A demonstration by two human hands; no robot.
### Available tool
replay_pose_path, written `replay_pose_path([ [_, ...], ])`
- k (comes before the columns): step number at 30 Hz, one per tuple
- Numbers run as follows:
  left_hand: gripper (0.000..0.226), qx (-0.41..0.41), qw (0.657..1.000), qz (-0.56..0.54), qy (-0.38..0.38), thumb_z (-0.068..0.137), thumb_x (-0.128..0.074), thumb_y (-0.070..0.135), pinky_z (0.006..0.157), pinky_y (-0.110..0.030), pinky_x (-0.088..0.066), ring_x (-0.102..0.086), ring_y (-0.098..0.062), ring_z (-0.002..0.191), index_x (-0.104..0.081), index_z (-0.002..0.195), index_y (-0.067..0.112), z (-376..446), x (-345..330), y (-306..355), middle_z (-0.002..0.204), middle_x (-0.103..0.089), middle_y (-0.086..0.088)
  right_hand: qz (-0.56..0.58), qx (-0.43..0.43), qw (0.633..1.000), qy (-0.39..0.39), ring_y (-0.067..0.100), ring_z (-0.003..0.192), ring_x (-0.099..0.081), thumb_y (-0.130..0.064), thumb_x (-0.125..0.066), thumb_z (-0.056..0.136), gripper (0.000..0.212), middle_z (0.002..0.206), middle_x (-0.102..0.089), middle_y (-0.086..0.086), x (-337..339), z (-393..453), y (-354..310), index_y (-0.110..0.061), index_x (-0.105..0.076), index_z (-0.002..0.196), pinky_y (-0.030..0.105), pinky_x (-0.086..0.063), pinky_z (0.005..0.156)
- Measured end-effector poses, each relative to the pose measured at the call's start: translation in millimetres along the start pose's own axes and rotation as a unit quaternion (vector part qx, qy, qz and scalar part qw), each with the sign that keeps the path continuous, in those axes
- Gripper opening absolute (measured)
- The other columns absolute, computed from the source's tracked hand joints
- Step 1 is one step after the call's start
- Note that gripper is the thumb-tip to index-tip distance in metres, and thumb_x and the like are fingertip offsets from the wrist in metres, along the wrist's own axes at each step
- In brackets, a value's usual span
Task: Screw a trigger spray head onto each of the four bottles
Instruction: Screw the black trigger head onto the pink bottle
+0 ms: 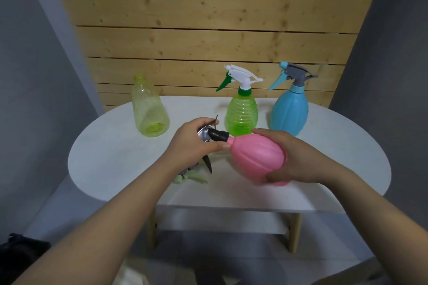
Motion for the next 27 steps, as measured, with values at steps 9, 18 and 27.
replay_pose_path([
  [9,0.034,0.014,0.99,0.02,-0.142,0.063,-0.083,0.022,0.074,-0.017,-0.051,-0.066,-0.005,0.081,-0.068,0.094,0.02,-2,3,5,0.095,-0.072,-0.001,0.0,0.024,0.999,-0.028,0.002,0.109,-0.044,-0.05,-0.082,0.05,0.093,0.126,-0.044,-0.018,0,-4,-11,-0.065,-0.027,0.124,0.012,-0.039,0.081],
  [18,0.026,0.028,0.979,-0.024,-0.203,0.069,-0.079,0.01,0.066,-0.015,-0.049,-0.063,-0.001,0.073,-0.067,0.091,0.017,-6,2,7,0.085,-0.07,0.005,0.264,-0.036,0.957,-0.116,0.007,0.1,-0.063,-0.032,-0.079,0.05,0.079,0.113,-0.064,-0.009,8,-5,-11,-0.051,-0.047,0.121,0.018,-0.053,0.075],
  [27,0.026,0.044,0.984,-0.02,-0.17,0.054,-0.079,0.024,0.061,-0.021,-0.047,-0.06,-0.005,0.062,-0.068,0.077,0.03,-9,2,1,0.066,-0.069,0.013,0.414,-0.134,0.897,-0.081,0.017,0.088,-0.069,-0.035,-0.067,0.067,0.047,0.108,-0.067,0.004,-6,6,3,-0.023,-0.061,0.113,0.029,-0.056,0.074],
])
Point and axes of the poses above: each hand's wrist, its own z-axis towards the middle knuckle, its own x-axis out of the back of the hand, y = z × x, the point moved 4 cm from there along z, towards the middle knuckle
